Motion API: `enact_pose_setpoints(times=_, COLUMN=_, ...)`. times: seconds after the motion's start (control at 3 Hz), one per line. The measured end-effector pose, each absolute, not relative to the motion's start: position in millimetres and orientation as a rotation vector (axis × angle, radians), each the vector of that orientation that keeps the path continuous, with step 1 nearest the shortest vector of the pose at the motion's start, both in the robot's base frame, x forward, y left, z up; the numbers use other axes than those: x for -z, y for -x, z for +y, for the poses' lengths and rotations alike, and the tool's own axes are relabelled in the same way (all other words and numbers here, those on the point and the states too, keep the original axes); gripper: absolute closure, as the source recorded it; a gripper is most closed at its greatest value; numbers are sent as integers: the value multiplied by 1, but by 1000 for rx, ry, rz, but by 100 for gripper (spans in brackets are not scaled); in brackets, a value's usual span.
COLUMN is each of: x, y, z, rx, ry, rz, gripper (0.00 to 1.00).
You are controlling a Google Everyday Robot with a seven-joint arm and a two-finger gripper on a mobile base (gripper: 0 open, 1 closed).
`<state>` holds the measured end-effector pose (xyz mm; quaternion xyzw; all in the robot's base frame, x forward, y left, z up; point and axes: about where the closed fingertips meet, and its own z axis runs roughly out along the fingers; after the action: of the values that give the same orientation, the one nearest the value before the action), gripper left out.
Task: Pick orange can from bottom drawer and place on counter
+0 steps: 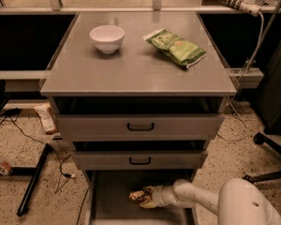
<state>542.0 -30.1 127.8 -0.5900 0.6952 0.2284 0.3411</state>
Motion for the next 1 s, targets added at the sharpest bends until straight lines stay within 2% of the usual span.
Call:
enact_pose_setpoints(times=0.33, x=-129, y=-541, z=-30, rx=-597, ry=1536, rz=1808, gripper=99)
enact_pose_setpoints(times=1.0, x=-185, y=-532, z=-58, rx=-611, ry=1548, rz=1793, gripper=100)
